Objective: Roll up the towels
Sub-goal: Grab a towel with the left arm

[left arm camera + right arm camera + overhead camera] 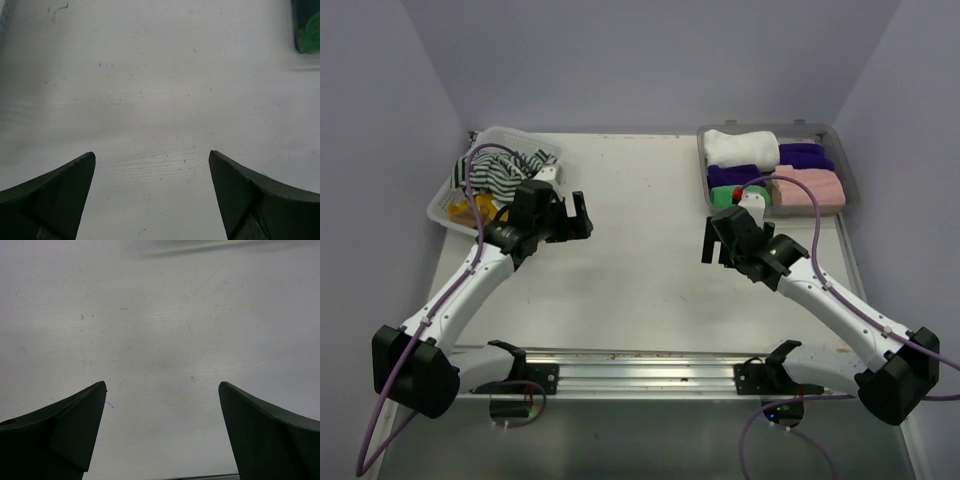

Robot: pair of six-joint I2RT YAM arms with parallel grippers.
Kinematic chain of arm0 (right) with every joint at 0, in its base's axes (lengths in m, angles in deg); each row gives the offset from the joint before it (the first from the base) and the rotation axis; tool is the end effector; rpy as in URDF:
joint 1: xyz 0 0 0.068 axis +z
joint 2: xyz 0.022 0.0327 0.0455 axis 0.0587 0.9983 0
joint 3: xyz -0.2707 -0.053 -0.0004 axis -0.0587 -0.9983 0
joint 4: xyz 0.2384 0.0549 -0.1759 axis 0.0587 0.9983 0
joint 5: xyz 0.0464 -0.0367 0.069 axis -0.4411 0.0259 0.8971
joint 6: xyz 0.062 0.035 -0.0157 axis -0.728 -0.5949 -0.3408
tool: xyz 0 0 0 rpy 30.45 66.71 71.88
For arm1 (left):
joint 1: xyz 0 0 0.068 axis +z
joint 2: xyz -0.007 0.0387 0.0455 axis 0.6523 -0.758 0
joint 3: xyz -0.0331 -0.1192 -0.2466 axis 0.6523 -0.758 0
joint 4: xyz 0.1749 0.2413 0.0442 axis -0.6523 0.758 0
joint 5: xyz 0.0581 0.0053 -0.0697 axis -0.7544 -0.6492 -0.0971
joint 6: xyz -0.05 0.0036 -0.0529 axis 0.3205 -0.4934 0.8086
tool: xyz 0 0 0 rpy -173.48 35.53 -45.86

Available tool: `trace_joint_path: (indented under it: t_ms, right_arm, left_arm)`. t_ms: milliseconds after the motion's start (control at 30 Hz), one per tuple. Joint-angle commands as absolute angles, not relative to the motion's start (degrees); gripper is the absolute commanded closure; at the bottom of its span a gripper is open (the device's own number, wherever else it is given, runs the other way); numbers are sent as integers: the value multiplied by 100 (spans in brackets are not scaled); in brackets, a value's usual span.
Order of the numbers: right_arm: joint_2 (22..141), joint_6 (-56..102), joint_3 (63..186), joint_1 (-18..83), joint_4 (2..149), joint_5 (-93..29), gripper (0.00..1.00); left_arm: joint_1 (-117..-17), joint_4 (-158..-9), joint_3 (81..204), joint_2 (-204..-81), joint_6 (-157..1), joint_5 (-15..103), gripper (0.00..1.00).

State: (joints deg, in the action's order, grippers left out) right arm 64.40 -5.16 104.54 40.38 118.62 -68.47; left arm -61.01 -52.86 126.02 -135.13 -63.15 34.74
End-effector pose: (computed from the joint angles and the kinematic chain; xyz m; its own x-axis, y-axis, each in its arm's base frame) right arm 0.2371 0.1421 0.2706 -0.6841 0.1110 -0.7209 0.1227 0.9918 0.0363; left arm 0.2951 -0.1080 0.2708 -0.6966 -0.2162 -0.6841 0.0286 0.9444 -0.3276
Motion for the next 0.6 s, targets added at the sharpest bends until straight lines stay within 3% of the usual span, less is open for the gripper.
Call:
trace_joint_path:
  t_ms: [0, 200, 333, 567]
  right_arm:
    - [6424, -570, 10621, 4037, 11619, -6907, 1]
    - [6398, -597, 10586, 4037, 11574, -6758, 1]
    - [6372, -605, 10550, 4037, 11477, -6617, 1]
    - [6371, -588, 10612, 4036, 11319, -6178, 2]
  left_arm:
    - [-6066, -5256, 12815, -13521, -6353, 3356, 0]
    - [-6066, -5177, 12841, -13530, -6335, 3023, 0]
    - [-6058, -4958, 13051, -13793, -6309, 2023, 0]
    - [-5339, -3861, 14904, -15119, -6361, 1414, 0]
